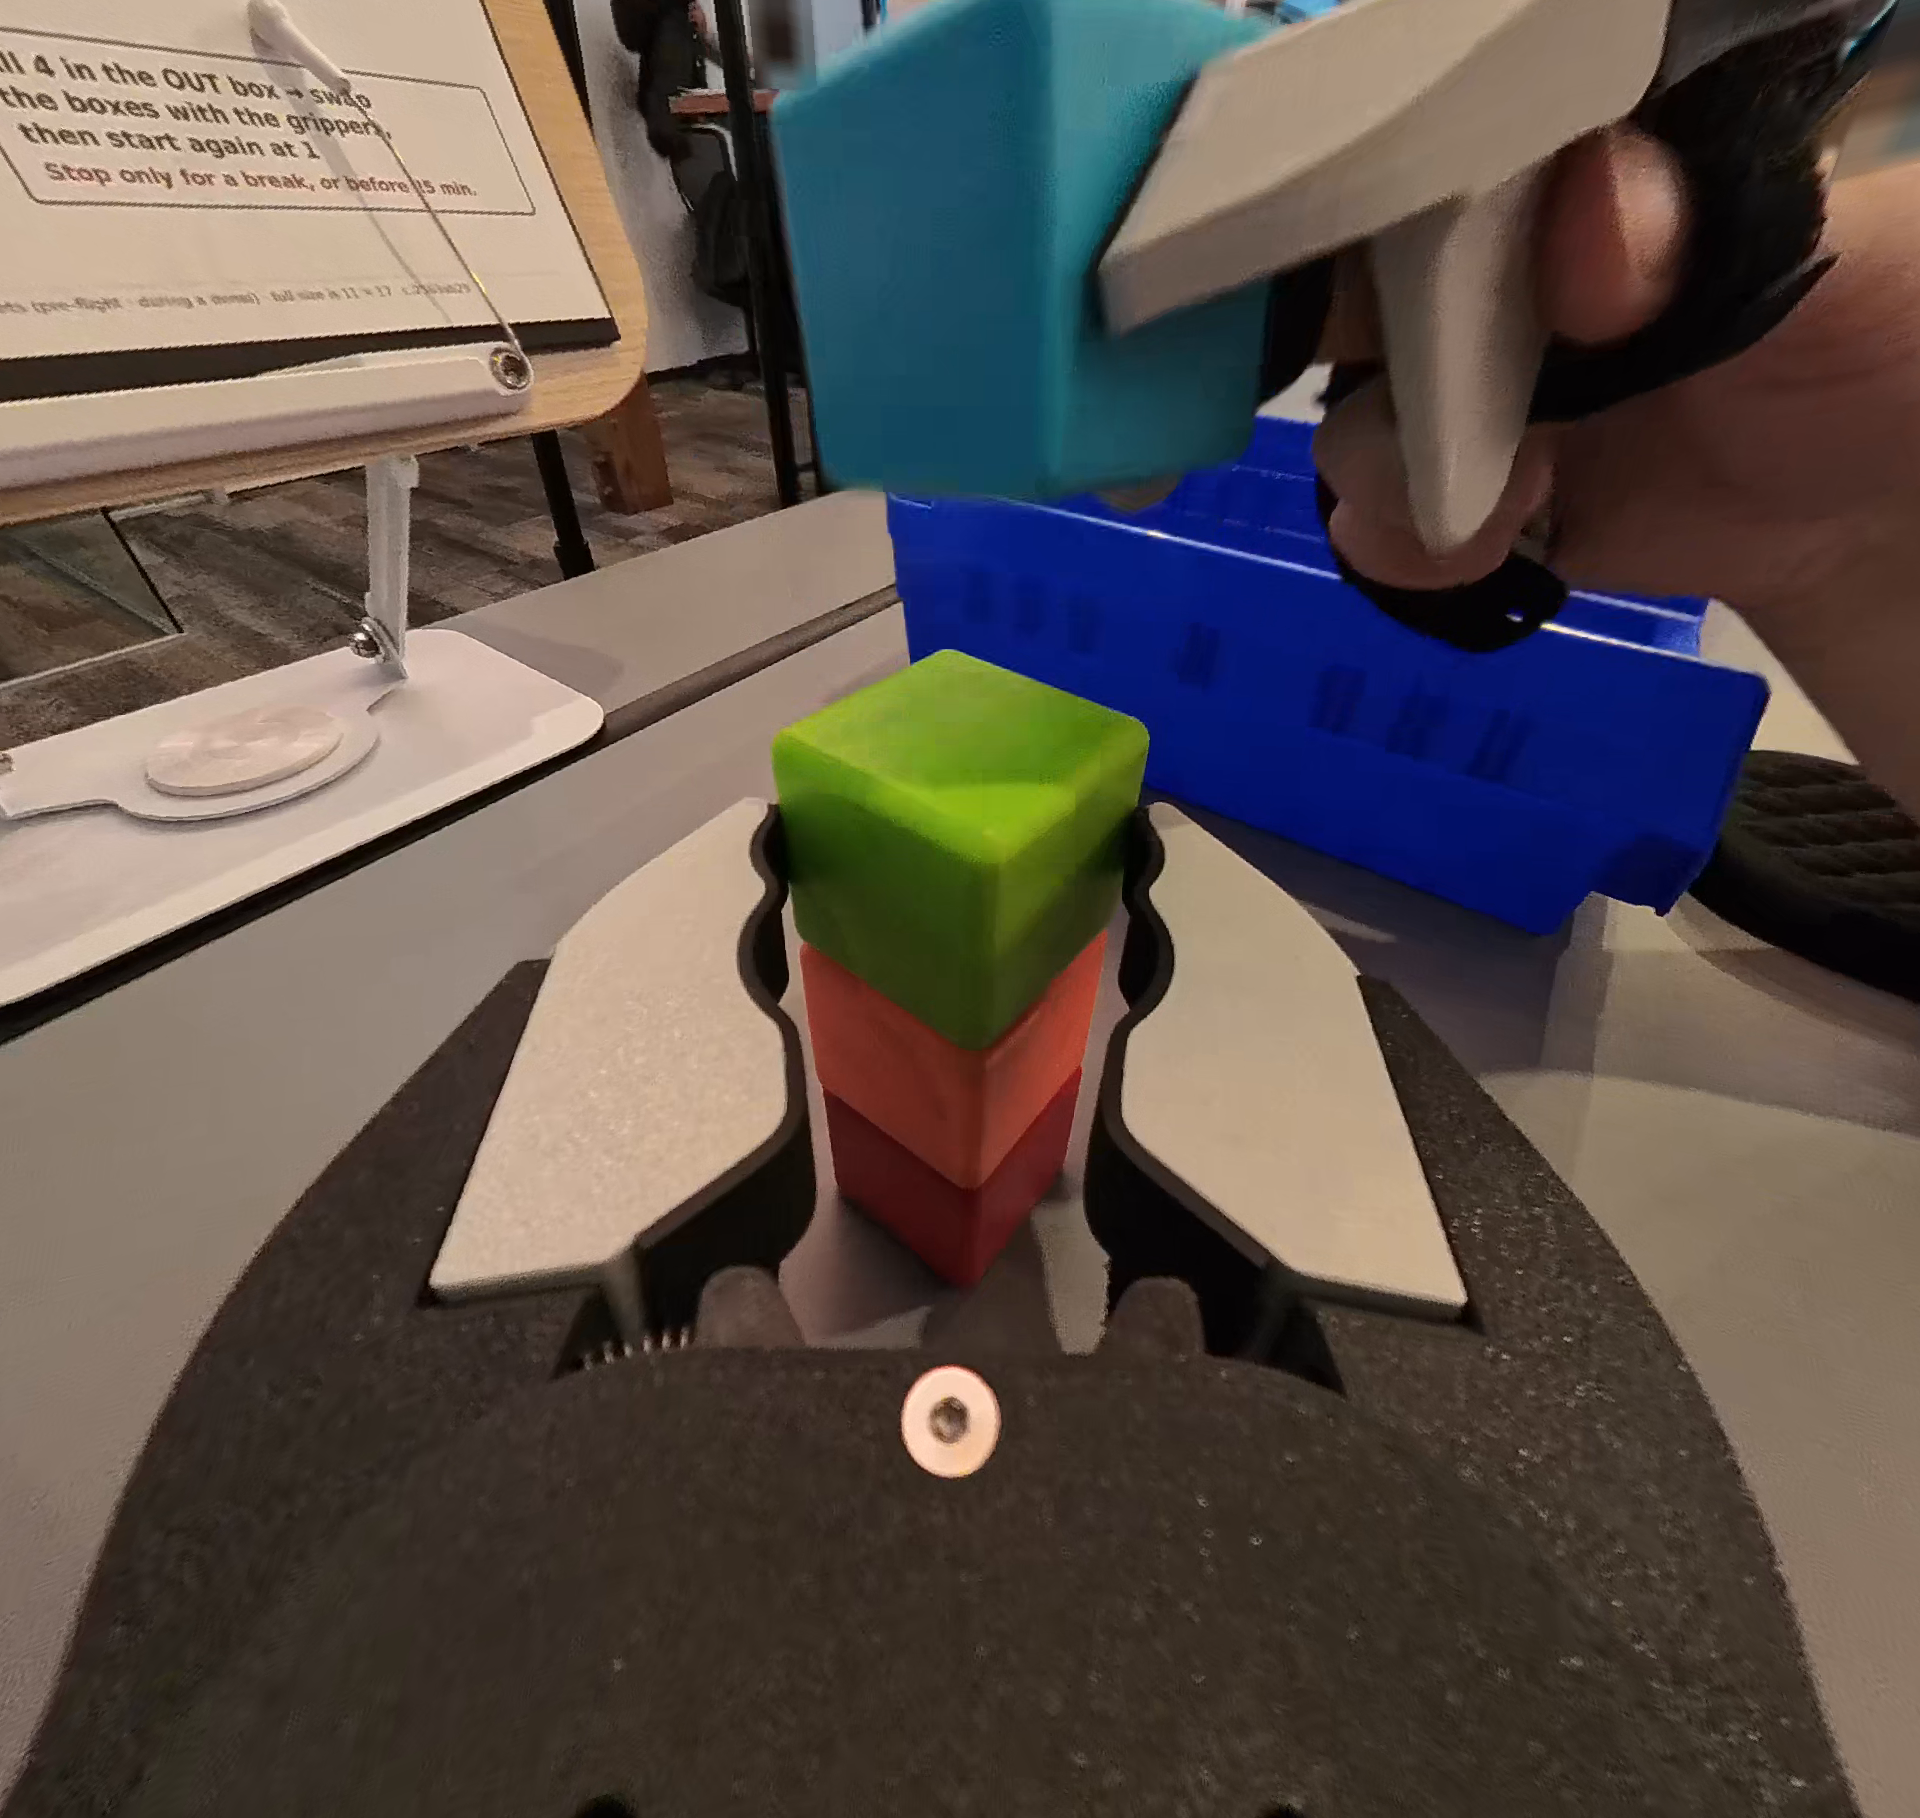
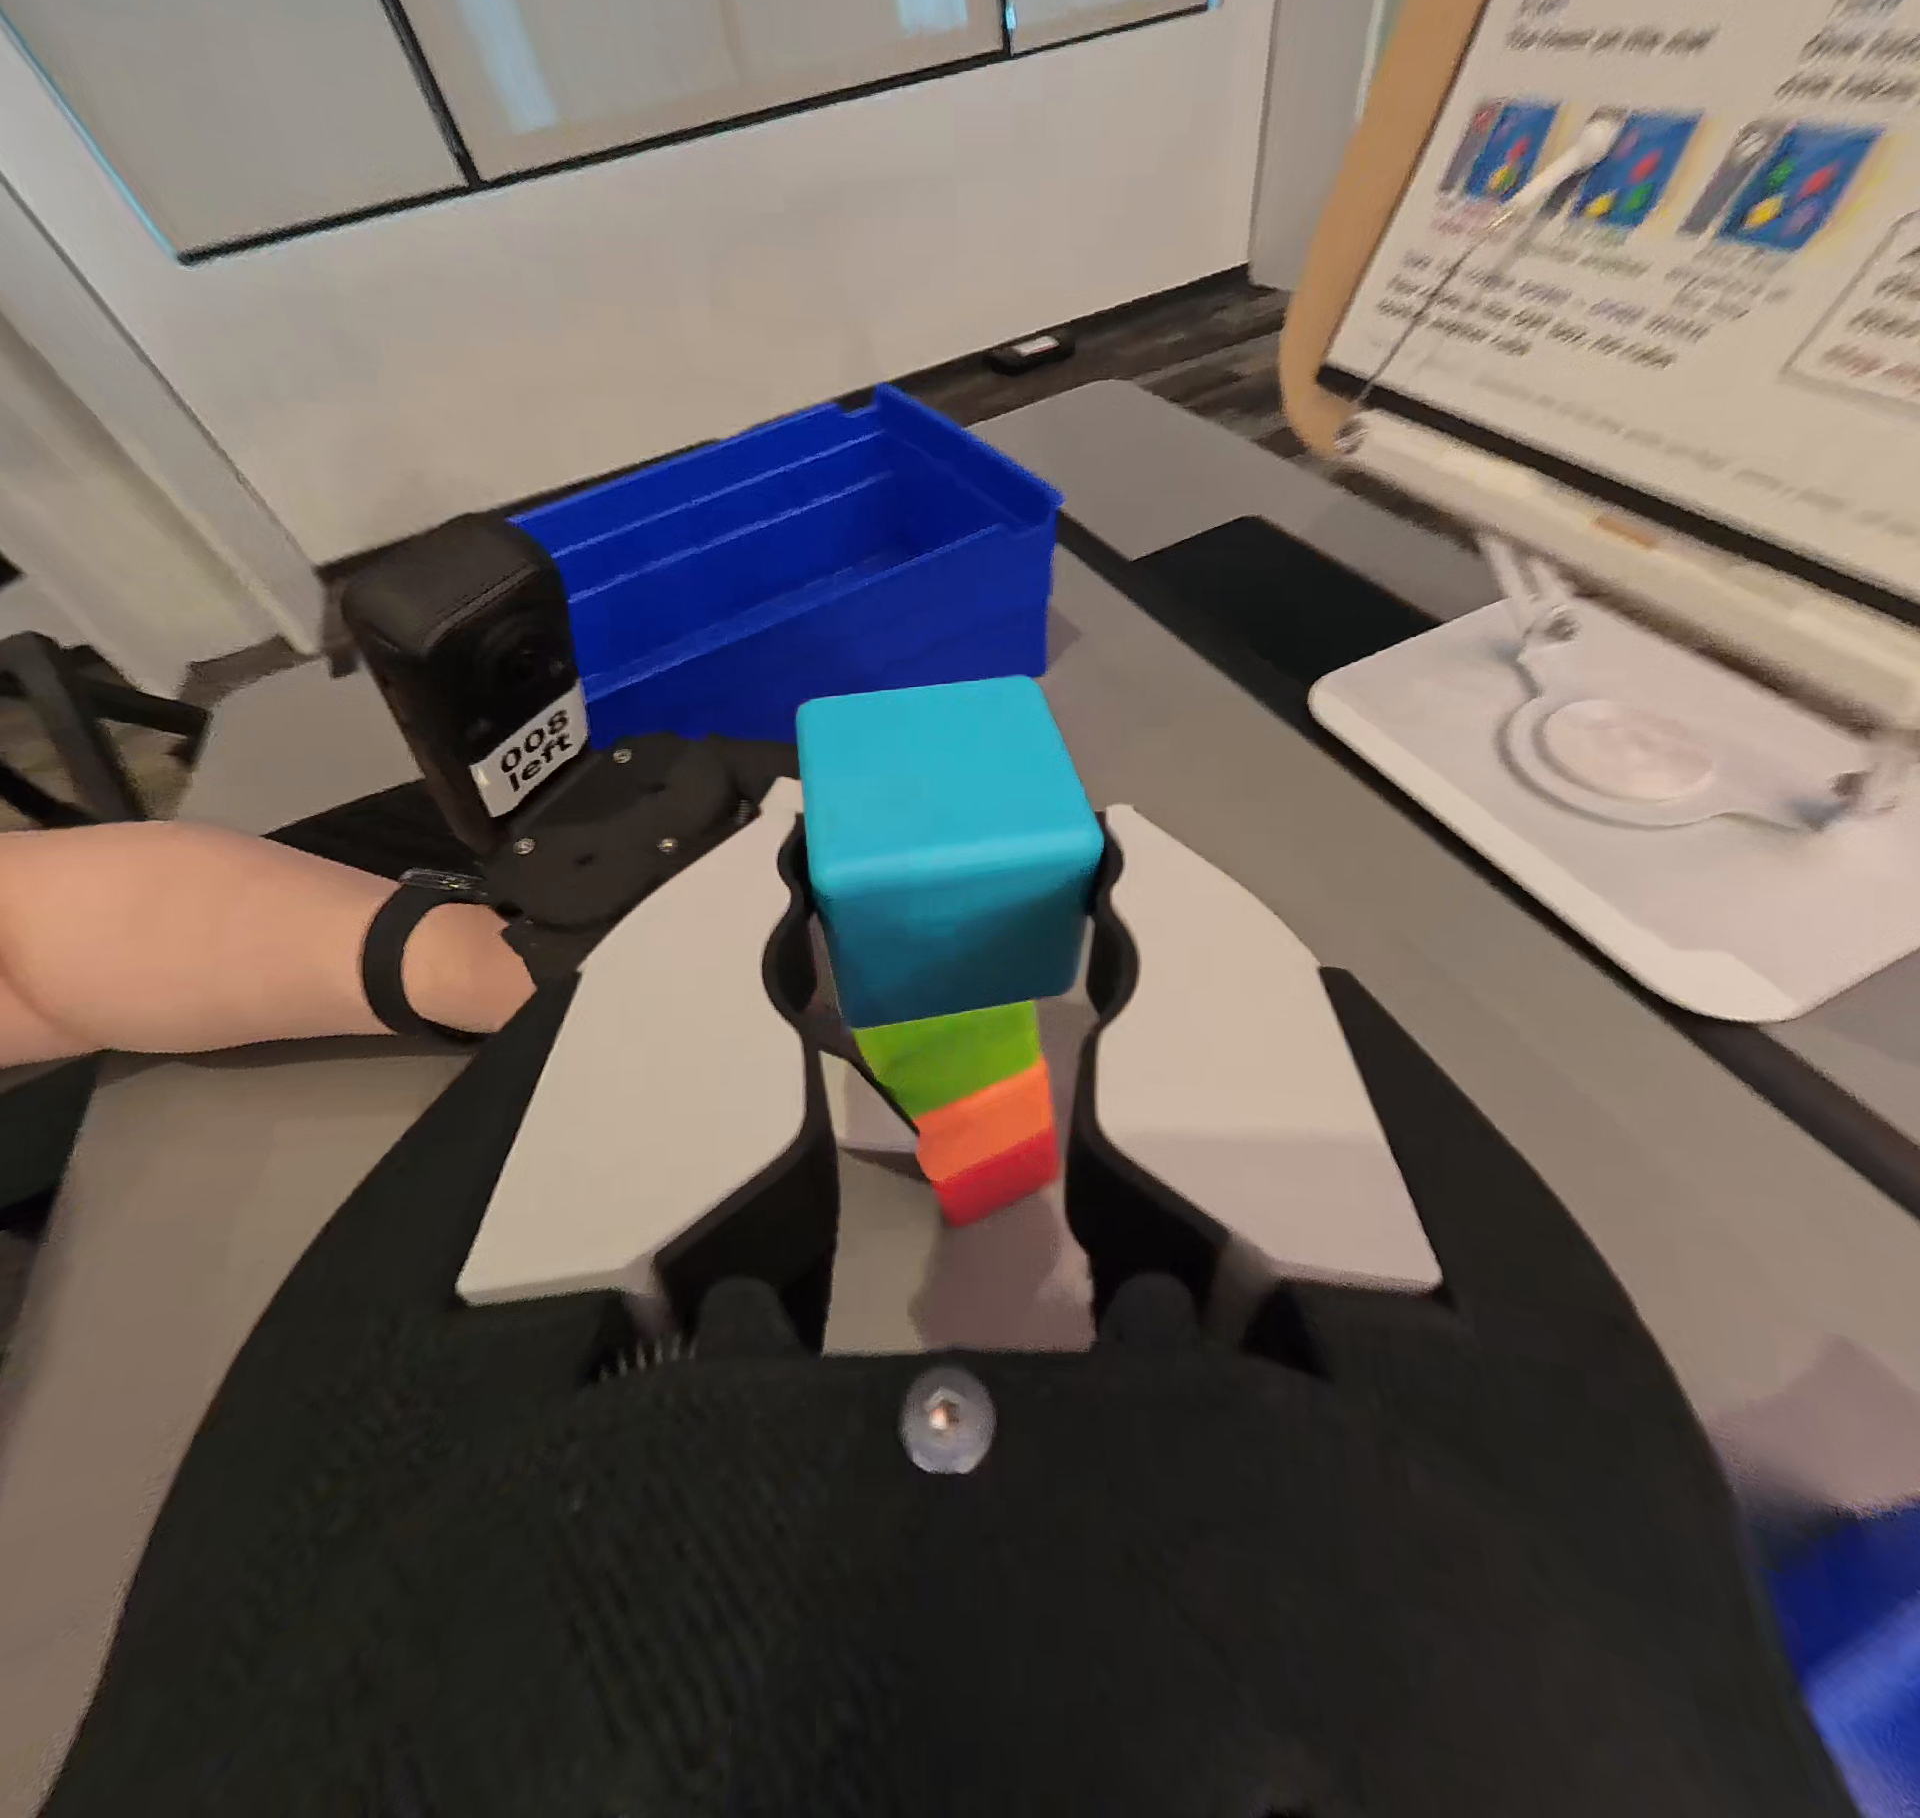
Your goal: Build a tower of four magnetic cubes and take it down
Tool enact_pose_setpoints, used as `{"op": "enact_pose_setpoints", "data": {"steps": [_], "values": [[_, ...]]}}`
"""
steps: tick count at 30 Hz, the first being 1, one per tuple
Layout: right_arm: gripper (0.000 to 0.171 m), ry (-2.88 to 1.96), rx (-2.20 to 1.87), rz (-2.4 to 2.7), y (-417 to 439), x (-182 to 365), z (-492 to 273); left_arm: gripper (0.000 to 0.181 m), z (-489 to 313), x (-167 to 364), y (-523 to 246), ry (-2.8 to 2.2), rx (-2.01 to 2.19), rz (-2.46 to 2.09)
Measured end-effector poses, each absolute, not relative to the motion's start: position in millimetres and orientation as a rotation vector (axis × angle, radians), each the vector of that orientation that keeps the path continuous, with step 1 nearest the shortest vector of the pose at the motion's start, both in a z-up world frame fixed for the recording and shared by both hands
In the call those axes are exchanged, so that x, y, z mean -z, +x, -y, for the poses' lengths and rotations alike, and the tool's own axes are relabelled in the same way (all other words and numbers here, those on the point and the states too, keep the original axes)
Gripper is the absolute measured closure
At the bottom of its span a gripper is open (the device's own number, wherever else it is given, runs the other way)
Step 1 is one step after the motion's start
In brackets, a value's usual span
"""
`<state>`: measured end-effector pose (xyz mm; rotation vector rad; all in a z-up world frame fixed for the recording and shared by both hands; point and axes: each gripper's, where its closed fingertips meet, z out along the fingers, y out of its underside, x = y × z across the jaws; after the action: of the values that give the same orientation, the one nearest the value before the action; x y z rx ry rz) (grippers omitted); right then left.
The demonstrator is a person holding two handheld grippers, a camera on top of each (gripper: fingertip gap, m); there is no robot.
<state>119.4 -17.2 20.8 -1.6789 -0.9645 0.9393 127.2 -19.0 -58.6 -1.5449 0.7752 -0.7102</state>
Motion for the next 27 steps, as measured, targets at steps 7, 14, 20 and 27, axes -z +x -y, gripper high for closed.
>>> {"op": "enact_pose_setpoints", "data": {"steps": [7, 14, 20, 27], "values": [[0.12, -1.774, -0.53, 0.775, 235, -49, -24, 0.119, 19, 59, 128, -1.546, 0.705, -0.778], [0.119, -2.288, -0.174, 0.323, 387, 63, -73, 0.119, 20, 59, 128, -1.544, 0.708, -0.781], [0.119, -2.343, -0.066, 0.187, 414, 98, -85, 0.119, 20, 59, 128, -1.544, 0.708, -0.783], [0.12, -2.393, 0.093, 0.13, 432, 135, -94, 0.119, 20, 59, 128, -1.547, 0.705, -0.787]]}}
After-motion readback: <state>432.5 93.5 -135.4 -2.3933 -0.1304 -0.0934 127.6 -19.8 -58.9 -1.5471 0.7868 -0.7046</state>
